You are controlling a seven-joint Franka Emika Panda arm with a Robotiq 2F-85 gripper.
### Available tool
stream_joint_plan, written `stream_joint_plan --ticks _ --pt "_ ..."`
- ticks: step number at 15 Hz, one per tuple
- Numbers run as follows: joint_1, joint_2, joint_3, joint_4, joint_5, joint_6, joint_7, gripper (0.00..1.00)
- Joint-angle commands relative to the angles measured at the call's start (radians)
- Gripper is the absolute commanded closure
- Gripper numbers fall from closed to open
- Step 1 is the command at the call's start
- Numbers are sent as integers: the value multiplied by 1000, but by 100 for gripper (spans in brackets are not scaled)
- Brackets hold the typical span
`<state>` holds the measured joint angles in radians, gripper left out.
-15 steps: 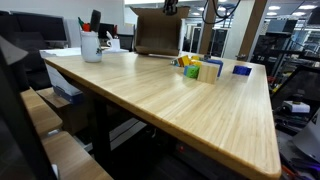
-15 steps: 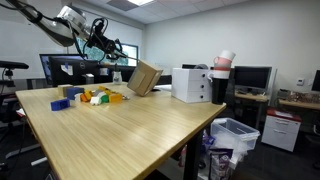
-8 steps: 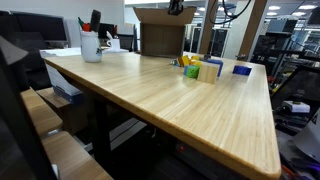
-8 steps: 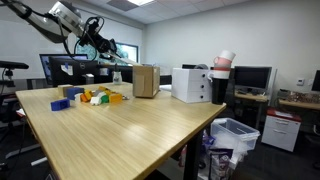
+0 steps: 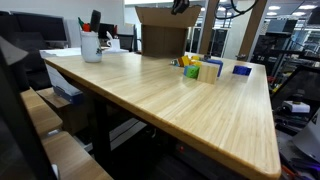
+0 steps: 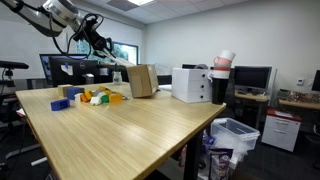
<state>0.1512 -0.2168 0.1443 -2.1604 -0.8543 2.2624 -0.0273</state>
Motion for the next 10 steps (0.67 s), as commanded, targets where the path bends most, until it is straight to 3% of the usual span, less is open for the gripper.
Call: stream_joint_plan --ticks 1,10 --pt "6 -39 2 -25 104 -62 -53 62" --pt "20 -135 49 -64 210 -222 1 12"
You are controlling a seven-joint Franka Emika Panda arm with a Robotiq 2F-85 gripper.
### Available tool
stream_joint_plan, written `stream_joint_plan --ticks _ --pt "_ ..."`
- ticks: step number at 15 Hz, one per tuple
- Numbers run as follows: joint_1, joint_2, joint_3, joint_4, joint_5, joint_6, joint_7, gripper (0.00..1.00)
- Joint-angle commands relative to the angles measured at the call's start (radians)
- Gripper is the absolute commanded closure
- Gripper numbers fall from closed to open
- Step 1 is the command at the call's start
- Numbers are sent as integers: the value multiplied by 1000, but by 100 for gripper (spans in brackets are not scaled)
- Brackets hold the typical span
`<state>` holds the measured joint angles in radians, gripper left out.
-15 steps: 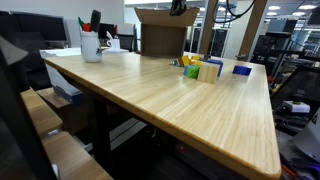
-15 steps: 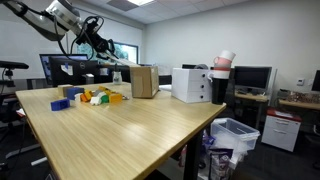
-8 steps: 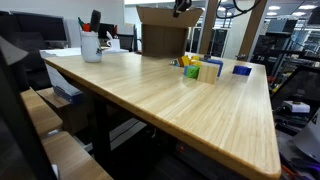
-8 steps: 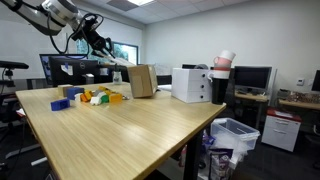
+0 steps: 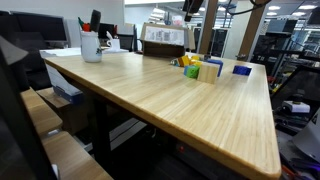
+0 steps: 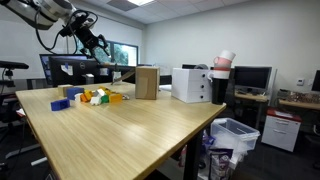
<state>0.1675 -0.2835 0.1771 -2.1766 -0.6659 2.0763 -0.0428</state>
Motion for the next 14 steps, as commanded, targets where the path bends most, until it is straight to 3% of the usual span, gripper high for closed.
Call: stream_joint_plan --ticks 1,3,7,14 --pt "3 -76 20 -51 14 -38 29 7" --pt "-1 -76 15 -38 52 -56 69 1" --pt "-22 -67 15 -20 149 -60 228 0" --pt "-20 -65 -32 -14 325 -66 138 0"
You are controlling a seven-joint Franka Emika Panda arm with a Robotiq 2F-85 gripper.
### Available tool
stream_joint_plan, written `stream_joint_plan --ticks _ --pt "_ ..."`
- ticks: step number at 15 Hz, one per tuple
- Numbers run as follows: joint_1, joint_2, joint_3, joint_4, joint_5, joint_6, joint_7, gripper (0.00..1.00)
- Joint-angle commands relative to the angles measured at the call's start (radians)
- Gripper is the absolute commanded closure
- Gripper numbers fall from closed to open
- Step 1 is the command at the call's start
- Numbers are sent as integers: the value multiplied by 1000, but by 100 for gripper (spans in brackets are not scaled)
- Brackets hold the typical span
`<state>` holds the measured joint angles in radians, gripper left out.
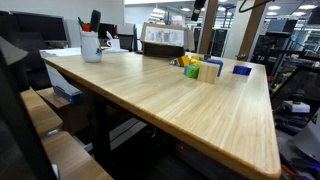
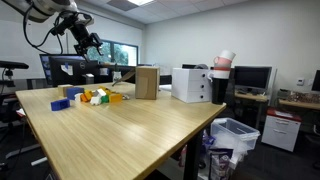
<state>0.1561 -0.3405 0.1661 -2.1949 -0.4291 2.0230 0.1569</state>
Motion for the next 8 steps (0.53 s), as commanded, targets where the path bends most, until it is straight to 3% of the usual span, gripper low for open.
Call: stream_joint_plan --ticks 1,8 --pt "-10 -15 -30 3 105 -14 -81 0" --pt "-16 -23 -110 63 236 -119 -264 0"
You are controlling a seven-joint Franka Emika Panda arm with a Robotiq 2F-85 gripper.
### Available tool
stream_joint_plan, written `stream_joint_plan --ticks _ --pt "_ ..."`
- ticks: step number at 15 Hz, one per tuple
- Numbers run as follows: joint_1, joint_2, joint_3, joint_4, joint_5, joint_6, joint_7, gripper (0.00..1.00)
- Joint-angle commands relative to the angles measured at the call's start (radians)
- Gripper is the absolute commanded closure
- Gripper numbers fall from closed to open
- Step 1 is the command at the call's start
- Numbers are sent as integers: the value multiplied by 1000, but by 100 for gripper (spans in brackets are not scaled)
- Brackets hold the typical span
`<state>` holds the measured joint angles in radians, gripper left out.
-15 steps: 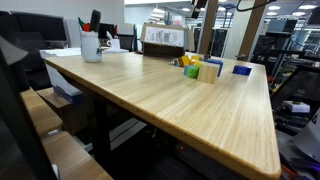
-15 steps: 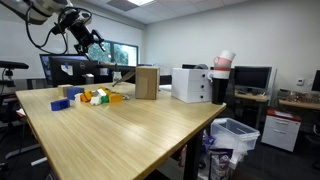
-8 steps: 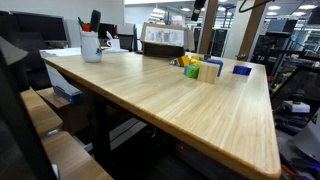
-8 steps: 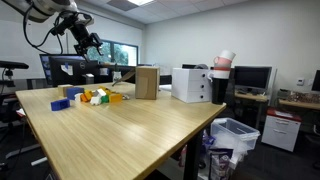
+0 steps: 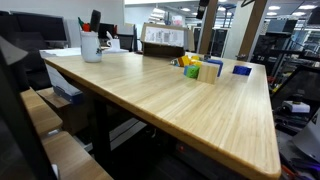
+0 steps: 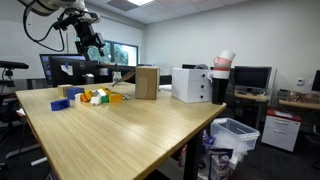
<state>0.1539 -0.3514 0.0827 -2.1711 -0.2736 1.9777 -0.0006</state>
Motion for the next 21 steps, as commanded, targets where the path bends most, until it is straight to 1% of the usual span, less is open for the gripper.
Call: stream_joint_plan --ticks 1,4,5,7,8,11,21 --pt "-18 -7 -37 60 97 -106 -128 0" --pt "-27 3 -66 107 145 -176 -184 0" --pt "-32 7 -71 120 154 -196 -181 0" --pt "-46 18 -63 142 137 -236 -133 0" --pt "-43 0 -57 111 124 -189 -139 0" --pt "-51 7 -58 127 123 -213 -138 0" --pt "-51 12 -57 128 123 -213 -137 0"
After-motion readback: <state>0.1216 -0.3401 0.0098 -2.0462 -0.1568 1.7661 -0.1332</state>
